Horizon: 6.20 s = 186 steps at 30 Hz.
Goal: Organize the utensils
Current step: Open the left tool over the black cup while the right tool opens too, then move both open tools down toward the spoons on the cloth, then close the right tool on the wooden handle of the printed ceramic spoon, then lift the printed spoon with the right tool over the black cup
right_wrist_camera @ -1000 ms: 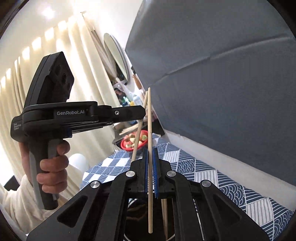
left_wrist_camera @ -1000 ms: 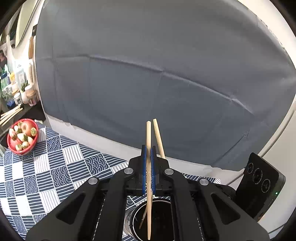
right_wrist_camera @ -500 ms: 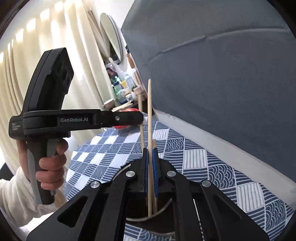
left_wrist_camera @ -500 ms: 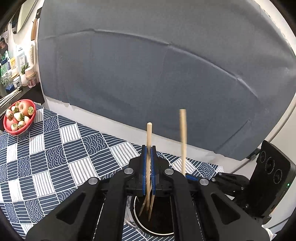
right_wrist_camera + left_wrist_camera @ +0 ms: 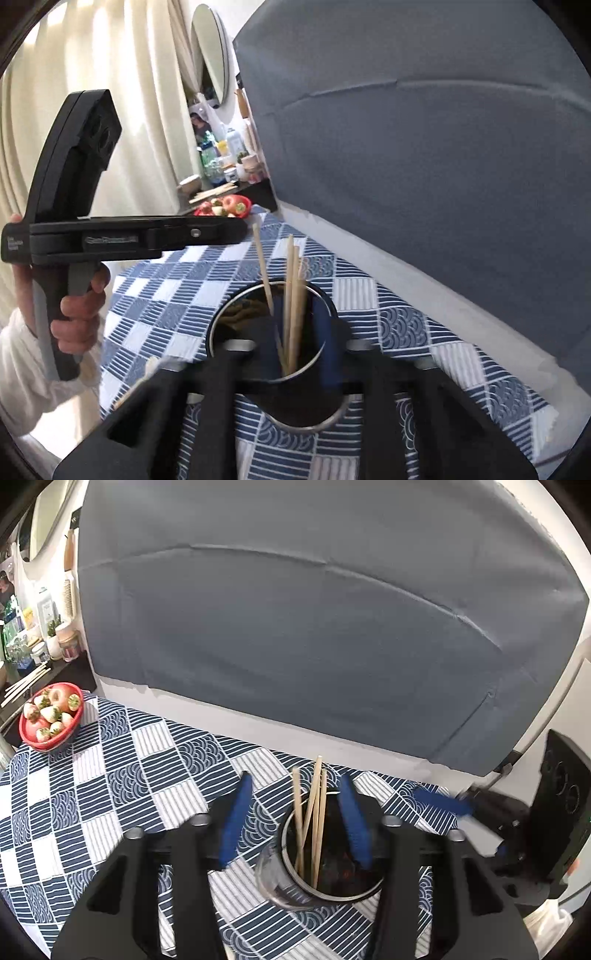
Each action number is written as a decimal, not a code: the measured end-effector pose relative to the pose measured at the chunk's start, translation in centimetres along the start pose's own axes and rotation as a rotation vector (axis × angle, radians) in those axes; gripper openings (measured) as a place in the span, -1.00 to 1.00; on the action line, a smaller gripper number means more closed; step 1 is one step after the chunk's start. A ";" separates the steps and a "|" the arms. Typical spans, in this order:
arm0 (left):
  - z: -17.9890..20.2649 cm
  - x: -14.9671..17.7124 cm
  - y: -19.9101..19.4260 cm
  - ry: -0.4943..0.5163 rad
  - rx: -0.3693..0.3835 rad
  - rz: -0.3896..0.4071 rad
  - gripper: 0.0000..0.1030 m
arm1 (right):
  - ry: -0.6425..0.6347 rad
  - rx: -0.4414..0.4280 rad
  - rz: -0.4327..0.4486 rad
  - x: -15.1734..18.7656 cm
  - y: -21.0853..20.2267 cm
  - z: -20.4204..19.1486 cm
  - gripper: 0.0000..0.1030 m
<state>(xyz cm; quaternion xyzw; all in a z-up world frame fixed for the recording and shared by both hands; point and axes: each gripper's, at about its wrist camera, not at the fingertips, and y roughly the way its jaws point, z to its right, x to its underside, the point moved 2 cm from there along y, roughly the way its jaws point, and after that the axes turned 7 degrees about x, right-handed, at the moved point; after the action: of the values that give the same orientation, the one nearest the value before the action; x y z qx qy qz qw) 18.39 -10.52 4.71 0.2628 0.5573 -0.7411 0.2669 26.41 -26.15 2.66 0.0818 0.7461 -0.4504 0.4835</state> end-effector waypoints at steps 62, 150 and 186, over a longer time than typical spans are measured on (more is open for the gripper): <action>-21.5 21.9 -9.2 -0.091 -0.132 -0.393 0.88 | -0.034 0.087 -0.272 14.7 4.3 -24.4 0.85; -19.0 19.0 -0.6 0.661 0.404 -0.610 -0.88 | 0.339 0.219 -0.455 17.7 9.4 -31.8 -0.84; -18.5 4.6 -8.0 0.576 0.195 -0.304 -0.92 | 0.042 0.199 -0.295 4.0 8.7 -27.4 -0.83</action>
<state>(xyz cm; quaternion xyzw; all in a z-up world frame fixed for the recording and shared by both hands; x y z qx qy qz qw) 11.27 8.75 2.64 0.3994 0.5692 -0.7175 -0.0415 11.40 -1.80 -2.24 0.0285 0.7117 -0.5864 0.3859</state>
